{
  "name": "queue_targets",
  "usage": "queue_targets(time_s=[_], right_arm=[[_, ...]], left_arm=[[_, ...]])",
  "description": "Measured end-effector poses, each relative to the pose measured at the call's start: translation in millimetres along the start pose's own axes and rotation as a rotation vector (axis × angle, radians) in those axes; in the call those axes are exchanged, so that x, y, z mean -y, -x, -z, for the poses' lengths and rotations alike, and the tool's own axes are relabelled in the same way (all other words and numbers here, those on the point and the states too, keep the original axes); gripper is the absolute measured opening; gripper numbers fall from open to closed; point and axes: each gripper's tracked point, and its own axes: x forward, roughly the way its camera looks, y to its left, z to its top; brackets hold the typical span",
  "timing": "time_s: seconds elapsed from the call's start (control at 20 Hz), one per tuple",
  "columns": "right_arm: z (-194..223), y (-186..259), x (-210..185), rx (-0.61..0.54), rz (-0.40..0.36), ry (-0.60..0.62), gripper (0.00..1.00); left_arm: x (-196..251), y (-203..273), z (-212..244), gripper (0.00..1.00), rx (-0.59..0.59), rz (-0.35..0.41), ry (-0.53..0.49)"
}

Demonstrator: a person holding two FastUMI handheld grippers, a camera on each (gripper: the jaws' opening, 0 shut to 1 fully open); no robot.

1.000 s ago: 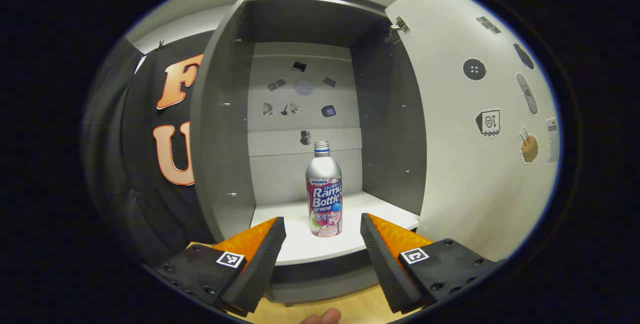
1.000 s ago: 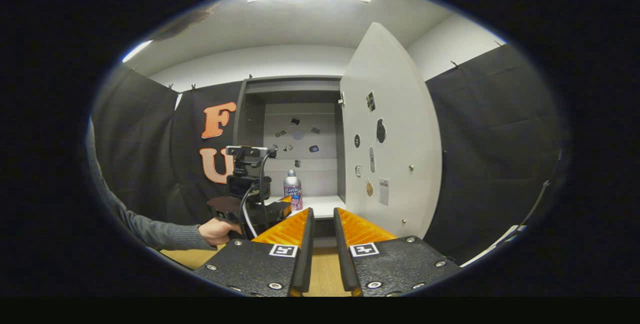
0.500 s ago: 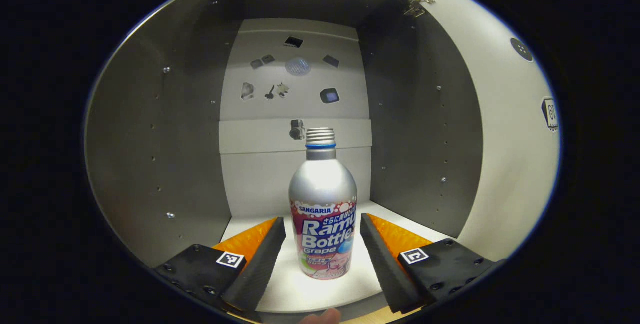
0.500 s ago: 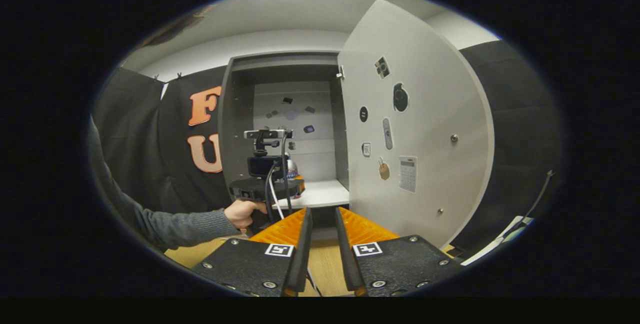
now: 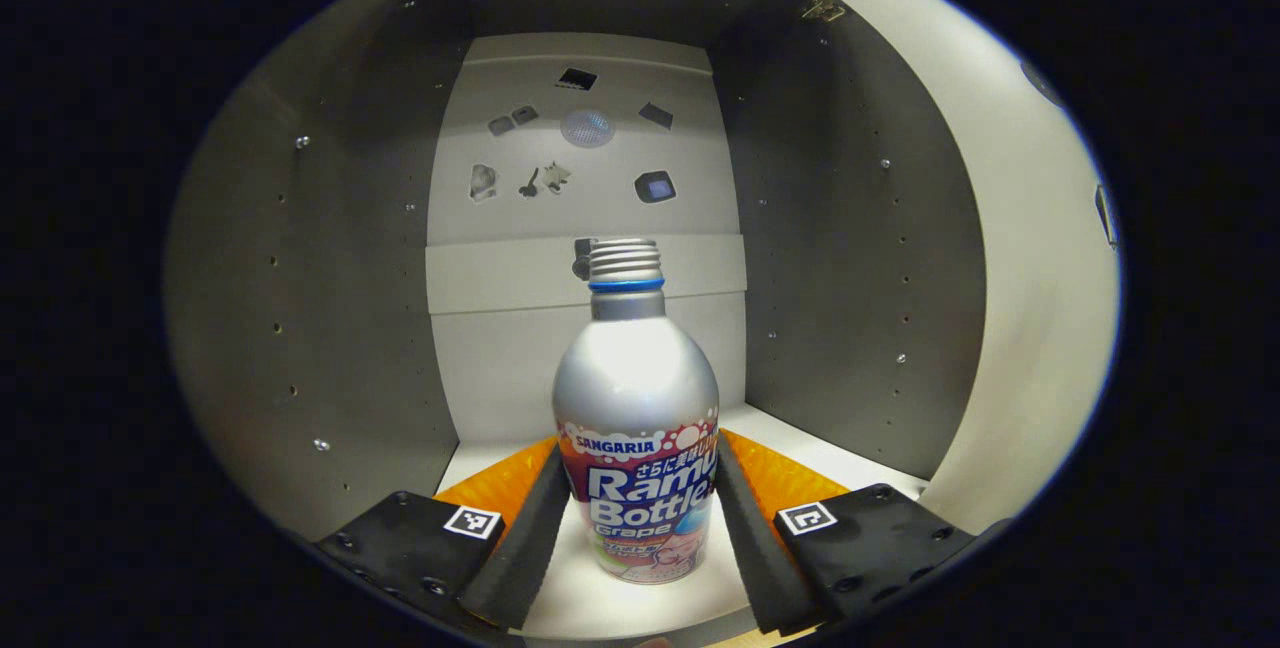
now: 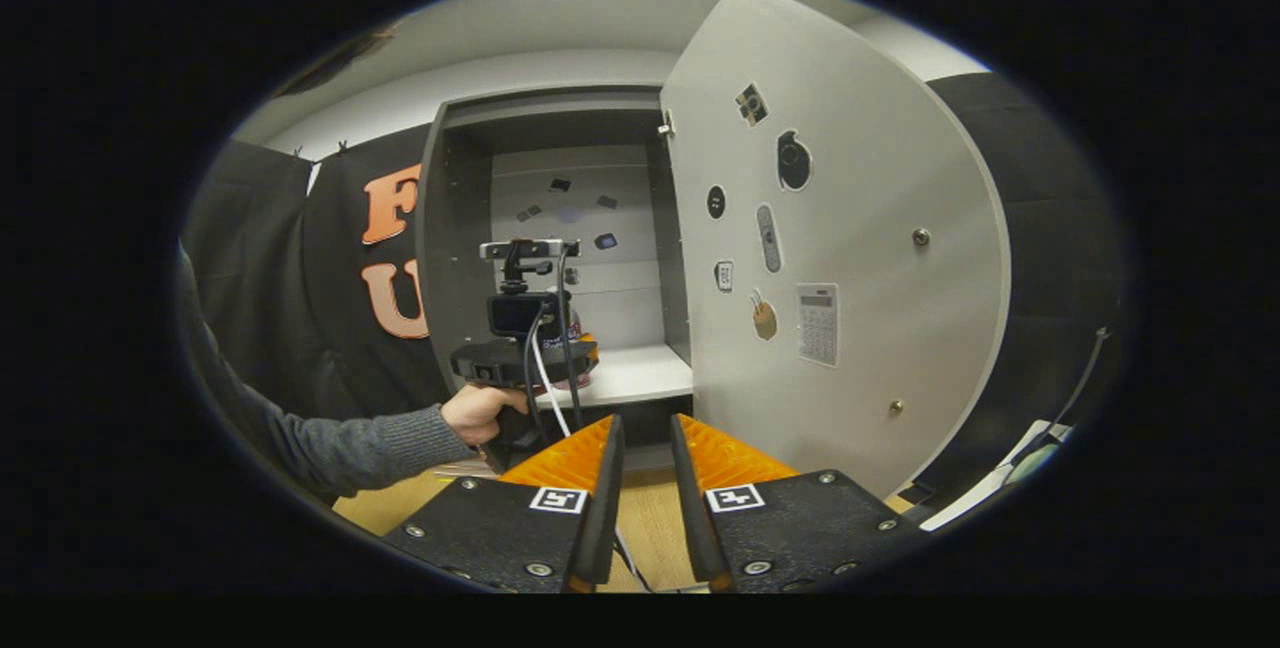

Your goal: Open the cabinet door with the right hand, grasp the bottle in the cabinet with the left hand and place it on the coaster, then close the cabinet door with the right hand.

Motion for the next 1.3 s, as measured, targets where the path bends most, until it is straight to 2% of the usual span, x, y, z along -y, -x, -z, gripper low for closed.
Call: queue_targets(time_s=[0.3, 0.6, 0.95, 1.25, 1.3], right_arm=[[9.8, 24.4, -3.7, -0.007, -0.058, 0.000, 0.29], [19.9, 59.8, -8.4, 0.007, -0.114, -0.002, 0.29], [45.9, 94.5, -14.9, -0.026, -0.177, 0.001, 0.29], [75.4, 106.7, -18.8, -0.095, -0.208, 0.012, 0.29], [79.2, 107.4, -18.4, -0.103, -0.211, 0.006, 0.34]], left_arm=[[-17.8, 68.8, -18.9, 0.86, 0.054, -0.029, -0.013], [-34.1, 155.7, -3.1, 0.86, 0.050, -0.074, -0.027], [-56.6, 242.7, 63.8, 0.86, -0.038, -0.136, -0.010], [-75.8, 291.4, 138.2, 0.87, -0.122, -0.191, -0.010], [-78.2, 295.3, 148.0, 0.86, -0.135, -0.196, -0.012]])
